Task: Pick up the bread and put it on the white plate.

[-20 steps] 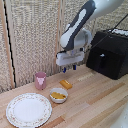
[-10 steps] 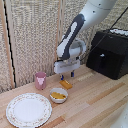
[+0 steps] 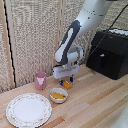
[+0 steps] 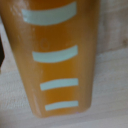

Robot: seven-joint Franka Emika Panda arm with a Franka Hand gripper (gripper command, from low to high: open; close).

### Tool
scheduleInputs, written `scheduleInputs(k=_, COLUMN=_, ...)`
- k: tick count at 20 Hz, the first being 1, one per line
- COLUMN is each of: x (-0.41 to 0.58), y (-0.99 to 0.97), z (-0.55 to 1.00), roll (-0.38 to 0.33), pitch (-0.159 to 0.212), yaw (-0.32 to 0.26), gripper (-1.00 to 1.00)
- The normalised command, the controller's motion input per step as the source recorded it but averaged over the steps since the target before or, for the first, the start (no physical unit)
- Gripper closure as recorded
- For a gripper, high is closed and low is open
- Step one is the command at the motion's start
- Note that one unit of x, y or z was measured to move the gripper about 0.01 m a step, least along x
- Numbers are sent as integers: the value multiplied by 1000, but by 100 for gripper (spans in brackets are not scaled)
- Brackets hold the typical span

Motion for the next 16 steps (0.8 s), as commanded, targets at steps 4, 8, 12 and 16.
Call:
scheduleInputs(k=4, x=0, y=171, z=-122, roll=-59, pitch=22, yaw=31, gripper=100)
scheduleInputs(k=8, x=-16, y=0, z=24, roll=-3, pitch=0, yaw=-4, gripper=100)
scheduleInputs(k=12, x=-80, y=0, z=257, roll=-1, pitch=0, yaw=-5, gripper=100)
scheduleInputs(k=16, x=-69, y=0, z=371, roll=-1, pitch=11, yaw=8, gripper=100)
